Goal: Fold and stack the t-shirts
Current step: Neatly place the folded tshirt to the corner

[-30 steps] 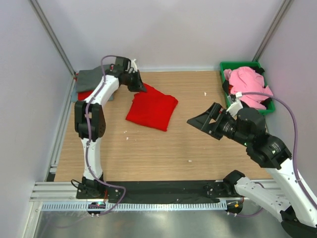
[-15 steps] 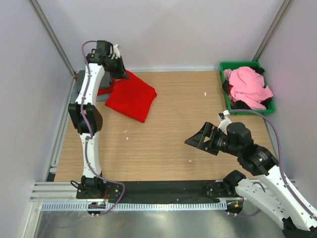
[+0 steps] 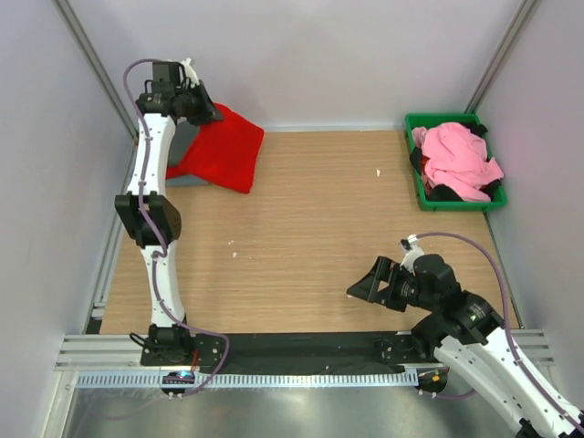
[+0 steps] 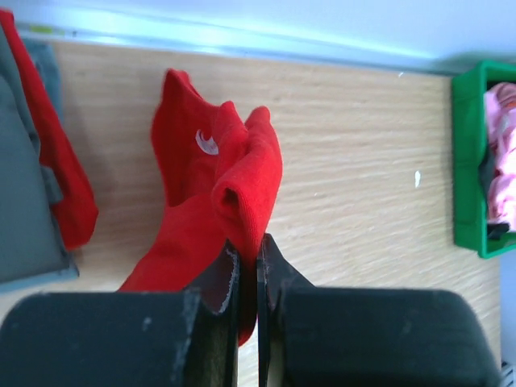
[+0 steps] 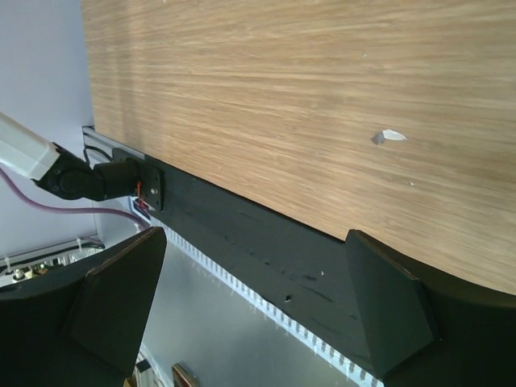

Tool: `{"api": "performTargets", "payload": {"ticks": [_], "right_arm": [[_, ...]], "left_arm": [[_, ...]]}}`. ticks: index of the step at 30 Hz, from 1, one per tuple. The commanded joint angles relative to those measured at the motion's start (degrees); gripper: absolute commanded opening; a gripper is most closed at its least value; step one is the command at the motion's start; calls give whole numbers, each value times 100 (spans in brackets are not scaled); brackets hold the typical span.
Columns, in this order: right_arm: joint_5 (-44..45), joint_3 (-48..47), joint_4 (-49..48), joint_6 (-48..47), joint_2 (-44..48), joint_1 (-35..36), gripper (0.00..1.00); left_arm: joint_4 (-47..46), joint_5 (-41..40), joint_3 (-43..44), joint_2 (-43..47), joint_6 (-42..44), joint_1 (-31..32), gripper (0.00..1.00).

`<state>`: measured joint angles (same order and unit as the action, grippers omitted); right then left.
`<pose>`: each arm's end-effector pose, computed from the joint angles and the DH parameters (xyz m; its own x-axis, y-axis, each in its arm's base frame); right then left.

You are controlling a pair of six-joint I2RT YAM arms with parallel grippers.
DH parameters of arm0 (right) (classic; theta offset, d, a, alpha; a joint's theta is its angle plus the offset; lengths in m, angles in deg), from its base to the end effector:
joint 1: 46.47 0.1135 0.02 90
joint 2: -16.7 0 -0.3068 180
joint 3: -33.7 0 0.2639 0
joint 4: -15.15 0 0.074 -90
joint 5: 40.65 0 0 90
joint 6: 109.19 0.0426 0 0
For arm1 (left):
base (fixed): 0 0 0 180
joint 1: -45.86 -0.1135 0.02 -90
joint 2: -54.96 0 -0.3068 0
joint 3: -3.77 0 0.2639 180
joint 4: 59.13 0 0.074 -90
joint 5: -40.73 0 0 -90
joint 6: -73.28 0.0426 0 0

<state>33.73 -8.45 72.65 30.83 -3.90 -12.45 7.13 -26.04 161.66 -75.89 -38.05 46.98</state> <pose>0.0528 0.0494 0.2508 -0.8640 0.3072 -0.3990 -0.0894 0.6862 0.7219 0.5429 -0.0274 0.3940 -0.7065 -0.3205 -0.6309 0.0714 0.8548 -0.5141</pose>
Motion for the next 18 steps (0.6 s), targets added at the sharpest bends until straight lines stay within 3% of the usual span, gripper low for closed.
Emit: {"api": "performTargets", "payload": {"ticks": [1,9,18], "right_arm": [[6,229,-59,192,258,-9,100],[243,291,108,87,22,-9,100],[199,449,-366,219,-418,-18,100]], "left_arm": [[-926,332,317,499,-346,-260,0],[-1866,789,282,701,-1171,-868,0],[-2464,1246,194,692,-1681,-1465,0]]}}
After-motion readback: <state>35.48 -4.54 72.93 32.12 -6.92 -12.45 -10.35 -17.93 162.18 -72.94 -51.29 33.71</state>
